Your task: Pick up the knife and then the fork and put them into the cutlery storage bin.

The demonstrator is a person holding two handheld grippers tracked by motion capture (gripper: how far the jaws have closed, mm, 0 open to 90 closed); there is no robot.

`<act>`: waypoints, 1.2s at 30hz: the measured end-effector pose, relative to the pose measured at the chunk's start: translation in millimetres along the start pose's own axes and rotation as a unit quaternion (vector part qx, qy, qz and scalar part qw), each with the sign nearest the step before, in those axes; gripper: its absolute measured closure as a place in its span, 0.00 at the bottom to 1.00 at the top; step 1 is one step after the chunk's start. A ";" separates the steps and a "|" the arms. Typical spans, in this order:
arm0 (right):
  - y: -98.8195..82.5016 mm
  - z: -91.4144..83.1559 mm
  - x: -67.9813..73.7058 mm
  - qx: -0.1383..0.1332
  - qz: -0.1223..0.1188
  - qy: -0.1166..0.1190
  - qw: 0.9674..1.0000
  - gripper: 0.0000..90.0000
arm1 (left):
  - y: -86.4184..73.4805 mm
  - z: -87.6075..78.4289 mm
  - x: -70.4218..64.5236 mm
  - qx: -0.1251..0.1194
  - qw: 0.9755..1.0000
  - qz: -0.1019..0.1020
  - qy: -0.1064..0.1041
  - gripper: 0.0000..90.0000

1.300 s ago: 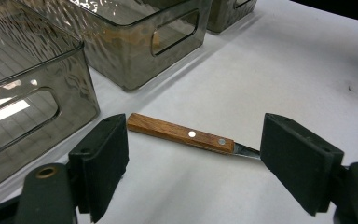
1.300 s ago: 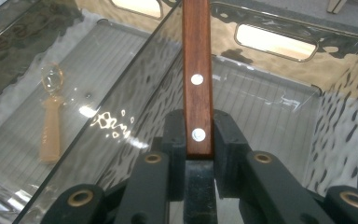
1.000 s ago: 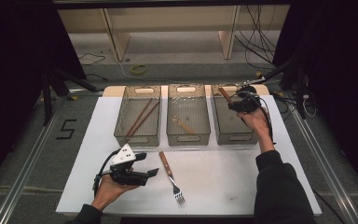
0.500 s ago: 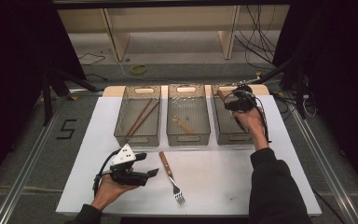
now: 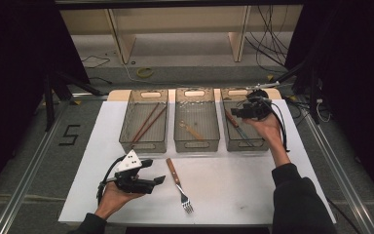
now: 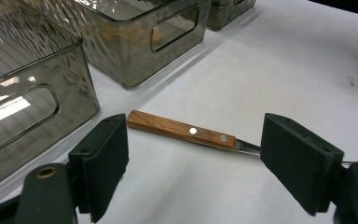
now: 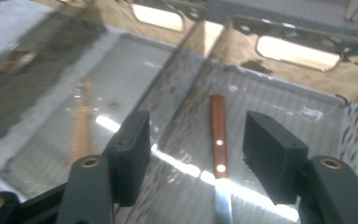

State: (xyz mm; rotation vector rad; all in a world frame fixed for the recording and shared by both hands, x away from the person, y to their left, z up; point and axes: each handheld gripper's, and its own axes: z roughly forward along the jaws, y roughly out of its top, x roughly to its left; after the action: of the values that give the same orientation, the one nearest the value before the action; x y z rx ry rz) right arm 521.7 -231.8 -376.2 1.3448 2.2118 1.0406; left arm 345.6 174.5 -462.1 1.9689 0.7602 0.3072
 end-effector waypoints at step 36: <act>-132.9 -79.1 83.0 -0.085 -0.035 0.146 0.985 0.35 | 39.3 30.3 14.8 0.046 0.999 0.010 0.016 0.35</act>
State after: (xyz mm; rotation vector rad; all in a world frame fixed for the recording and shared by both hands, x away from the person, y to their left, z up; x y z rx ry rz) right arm 350.6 -229.0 -415.2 1.0928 2.2901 1.4423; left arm 387.4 149.3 -444.9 2.0630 0.7873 0.3233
